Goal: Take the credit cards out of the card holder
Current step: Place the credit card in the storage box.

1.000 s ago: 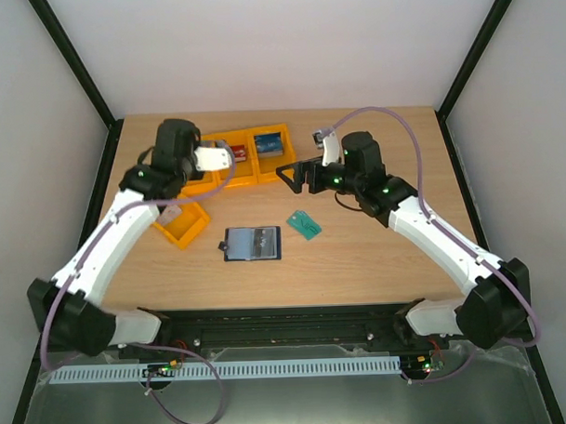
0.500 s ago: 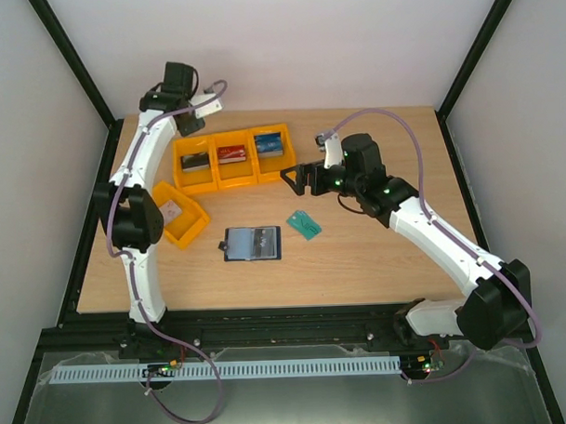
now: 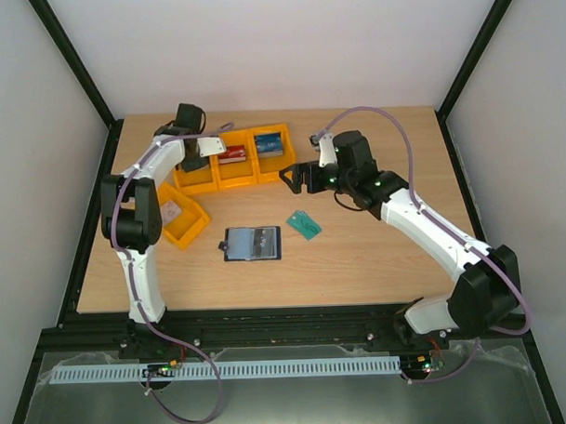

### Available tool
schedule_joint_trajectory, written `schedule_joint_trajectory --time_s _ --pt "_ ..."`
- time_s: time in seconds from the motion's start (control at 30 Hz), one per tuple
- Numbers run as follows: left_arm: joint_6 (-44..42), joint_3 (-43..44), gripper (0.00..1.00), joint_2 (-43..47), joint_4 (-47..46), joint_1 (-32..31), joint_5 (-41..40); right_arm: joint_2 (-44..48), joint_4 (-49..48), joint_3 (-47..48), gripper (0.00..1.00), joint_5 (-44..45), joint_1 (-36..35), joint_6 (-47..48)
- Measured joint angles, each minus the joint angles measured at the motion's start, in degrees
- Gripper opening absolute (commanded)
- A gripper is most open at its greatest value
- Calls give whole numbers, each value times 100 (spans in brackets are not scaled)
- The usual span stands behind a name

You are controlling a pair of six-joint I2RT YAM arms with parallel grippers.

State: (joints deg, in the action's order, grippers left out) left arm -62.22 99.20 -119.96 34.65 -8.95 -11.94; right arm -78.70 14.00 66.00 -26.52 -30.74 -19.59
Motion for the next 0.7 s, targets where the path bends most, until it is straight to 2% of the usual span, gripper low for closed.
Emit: schedule_joint_trajectory --time_s 0.4,0.7 --pt "-660 -337 2 -11 -1119 61 -138 -120 109 160 99 55 -2 17" --pt "-1080 -404 2 -437 -1554 61 -247 -267 199 262 99 52 0 46"
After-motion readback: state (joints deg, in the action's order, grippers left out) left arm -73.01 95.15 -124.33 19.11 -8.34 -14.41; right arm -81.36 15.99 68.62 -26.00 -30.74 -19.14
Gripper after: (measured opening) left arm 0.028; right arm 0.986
